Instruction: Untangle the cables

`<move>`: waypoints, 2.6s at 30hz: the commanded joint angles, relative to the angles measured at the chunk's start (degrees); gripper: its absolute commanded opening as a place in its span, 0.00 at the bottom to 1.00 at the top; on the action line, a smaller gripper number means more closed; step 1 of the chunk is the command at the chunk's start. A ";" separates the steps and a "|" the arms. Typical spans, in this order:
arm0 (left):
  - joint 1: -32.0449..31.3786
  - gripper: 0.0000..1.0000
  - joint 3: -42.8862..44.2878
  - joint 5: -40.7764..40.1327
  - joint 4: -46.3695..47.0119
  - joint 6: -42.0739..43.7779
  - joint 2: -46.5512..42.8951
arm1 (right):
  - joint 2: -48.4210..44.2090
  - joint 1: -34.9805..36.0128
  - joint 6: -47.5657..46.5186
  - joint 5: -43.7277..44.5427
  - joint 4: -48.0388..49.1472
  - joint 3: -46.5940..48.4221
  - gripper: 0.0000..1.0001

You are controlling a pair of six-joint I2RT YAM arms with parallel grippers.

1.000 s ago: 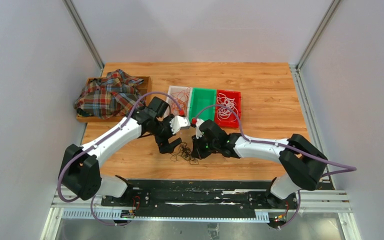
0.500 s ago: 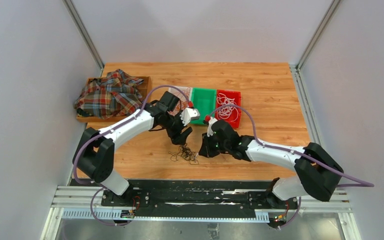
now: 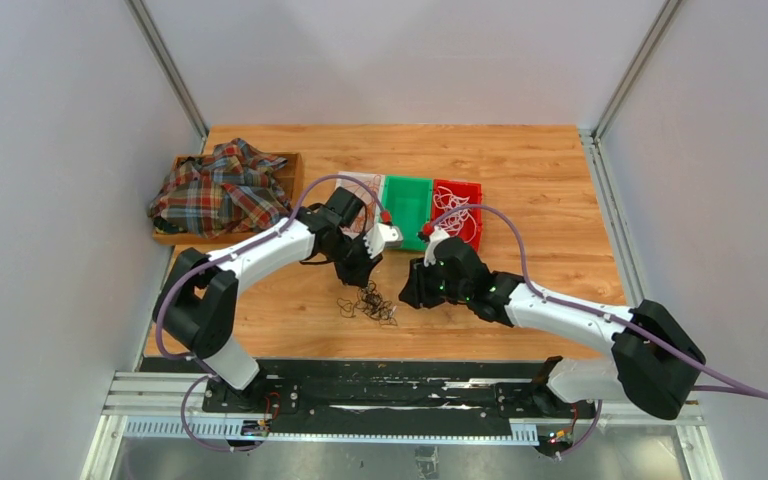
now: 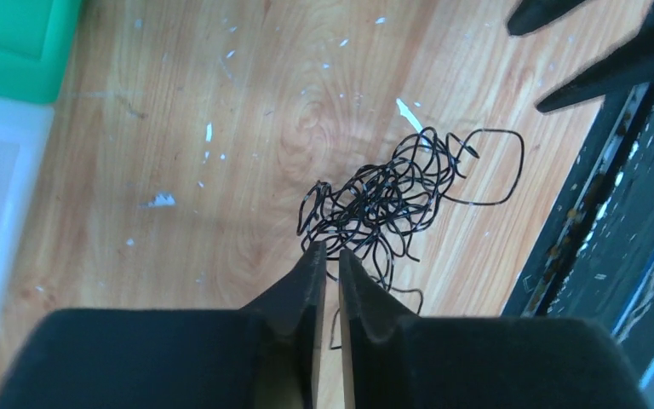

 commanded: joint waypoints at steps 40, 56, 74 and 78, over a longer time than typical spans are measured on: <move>-0.10 0.11 0.51 -3.81 -8.68 7.20 1.80 | -8.64 -2.89 -0.75 3.28 7.14 -5.02 0.60; -0.10 0.00 7.90 3.30 -19.36 1.57 -10.87 | 0.84 6.54 -9.38 6.04 18.01 0.88 0.67; -0.10 0.00 15.75 16.42 -21.86 -12.93 -14.80 | -2.16 12.53 -16.82 25.62 35.22 -1.70 0.68; -0.10 0.01 17.27 19.38 -23.29 -12.59 -14.54 | -2.06 12.63 -16.61 29.99 36.36 -1.59 0.66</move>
